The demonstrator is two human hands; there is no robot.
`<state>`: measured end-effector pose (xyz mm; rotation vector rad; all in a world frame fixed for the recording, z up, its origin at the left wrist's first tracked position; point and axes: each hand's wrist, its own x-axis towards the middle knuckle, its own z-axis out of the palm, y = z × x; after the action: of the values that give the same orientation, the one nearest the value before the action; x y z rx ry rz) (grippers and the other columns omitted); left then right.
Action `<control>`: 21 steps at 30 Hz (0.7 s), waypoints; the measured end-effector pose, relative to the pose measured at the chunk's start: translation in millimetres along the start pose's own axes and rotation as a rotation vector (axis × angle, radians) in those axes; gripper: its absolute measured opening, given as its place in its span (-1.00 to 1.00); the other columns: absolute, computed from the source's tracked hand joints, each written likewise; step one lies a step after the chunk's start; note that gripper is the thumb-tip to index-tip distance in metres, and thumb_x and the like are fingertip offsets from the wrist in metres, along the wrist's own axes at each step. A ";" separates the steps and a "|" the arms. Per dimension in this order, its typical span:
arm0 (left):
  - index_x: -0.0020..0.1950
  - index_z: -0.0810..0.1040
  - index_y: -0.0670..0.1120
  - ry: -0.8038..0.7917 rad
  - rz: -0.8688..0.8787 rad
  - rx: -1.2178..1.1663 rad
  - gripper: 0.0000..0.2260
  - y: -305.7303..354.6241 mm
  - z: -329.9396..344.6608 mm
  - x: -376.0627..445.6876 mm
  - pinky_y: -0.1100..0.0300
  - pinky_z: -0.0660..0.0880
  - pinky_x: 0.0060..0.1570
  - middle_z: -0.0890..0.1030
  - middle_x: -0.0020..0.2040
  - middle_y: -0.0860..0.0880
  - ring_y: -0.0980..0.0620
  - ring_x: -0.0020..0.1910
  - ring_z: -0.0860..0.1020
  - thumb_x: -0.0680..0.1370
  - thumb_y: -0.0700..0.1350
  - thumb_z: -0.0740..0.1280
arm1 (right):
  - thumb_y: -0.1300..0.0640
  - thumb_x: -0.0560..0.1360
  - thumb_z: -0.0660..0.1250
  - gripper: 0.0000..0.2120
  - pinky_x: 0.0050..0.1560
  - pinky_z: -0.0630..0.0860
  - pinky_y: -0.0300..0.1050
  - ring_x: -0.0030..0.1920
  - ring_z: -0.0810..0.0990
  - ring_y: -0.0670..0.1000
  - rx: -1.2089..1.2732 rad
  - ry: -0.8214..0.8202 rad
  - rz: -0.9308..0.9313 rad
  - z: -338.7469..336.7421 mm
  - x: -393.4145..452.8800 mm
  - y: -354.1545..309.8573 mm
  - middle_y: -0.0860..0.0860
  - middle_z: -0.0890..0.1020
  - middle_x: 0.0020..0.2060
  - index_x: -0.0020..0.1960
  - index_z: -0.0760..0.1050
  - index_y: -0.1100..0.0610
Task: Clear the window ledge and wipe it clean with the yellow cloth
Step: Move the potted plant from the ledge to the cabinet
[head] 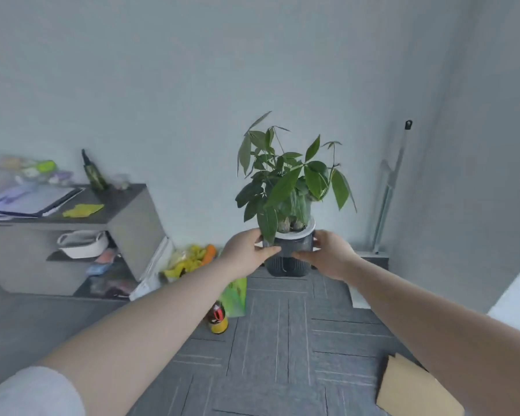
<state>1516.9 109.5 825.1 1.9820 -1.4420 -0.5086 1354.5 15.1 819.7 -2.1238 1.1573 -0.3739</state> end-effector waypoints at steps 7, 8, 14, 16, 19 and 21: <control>0.05 0.57 0.00 0.137 -0.243 0.053 -0.84 -117.1 -94.8 63.5 0.18 0.46 -0.07 0.66 0.02 0.05 -0.01 -0.05 0.62 0.52 0.01 0.38 | -0.06 0.43 0.43 -0.66 0.04 0.54 -0.08 0.04 0.61 0.07 0.030 -0.175 -0.186 96.5 151.2 -88.8 0.01 0.68 0.04 0.14 0.57 0.07; 0.06 0.57 -0.01 0.160 -0.267 0.052 -0.83 -133.9 -109.4 68.6 0.16 0.49 -0.03 0.66 0.03 0.04 -0.01 -0.03 0.63 0.52 0.01 0.38 | -0.06 0.43 0.43 -0.66 0.03 0.53 -0.08 0.04 0.61 0.06 0.039 -0.196 -0.207 110.0 167.5 -104.9 0.01 0.68 0.03 0.14 0.57 0.06; 0.06 0.56 -0.07 0.280 -0.393 0.036 -0.83 -232.4 -201.6 74.7 0.09 0.54 0.03 0.59 -0.08 0.07 -0.03 -0.07 0.63 0.53 -0.02 0.38 | -0.07 0.42 0.43 -0.64 0.00 0.56 -0.08 0.01 0.62 0.04 0.034 -0.333 -0.330 203.5 247.1 -208.4 -0.02 0.68 0.02 0.16 0.56 0.04; 0.07 0.53 -0.02 0.304 -0.397 0.054 -0.84 -269.5 -231.6 78.0 0.13 0.52 -0.01 0.62 -0.03 0.02 -0.02 -0.05 0.62 0.54 -0.01 0.37 | -0.07 0.42 0.43 -0.63 -0.01 0.55 -0.08 0.00 0.62 0.05 0.013 -0.360 -0.370 236.8 270.3 -242.5 -0.01 0.68 0.02 0.16 0.56 0.04; 0.16 0.56 -0.06 0.324 -0.408 0.091 -0.76 -329.5 -279.7 87.7 0.24 0.37 -0.11 0.62 0.01 0.00 0.04 -0.09 0.56 0.55 0.00 0.35 | -0.02 0.43 0.43 -0.65 -0.02 0.49 -0.13 0.05 0.61 0.06 0.024 -0.379 -0.413 286.6 302.5 -295.4 0.01 0.68 0.06 0.18 0.56 0.06; 0.14 0.56 -0.06 0.324 -0.414 0.104 -0.77 -369.6 -312.4 97.6 0.22 0.35 -0.14 0.60 -0.03 0.00 0.01 -0.11 0.55 0.55 0.02 0.35 | -0.01 0.43 0.44 -0.65 0.00 0.47 -0.14 0.07 0.60 0.06 0.038 -0.372 -0.422 318.8 324.1 -328.9 0.02 0.67 0.06 0.18 0.56 0.07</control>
<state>2005.8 174.5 805.5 2.3321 -0.8794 -0.2681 1914.8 7.2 790.4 -2.2742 0.4868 -0.1712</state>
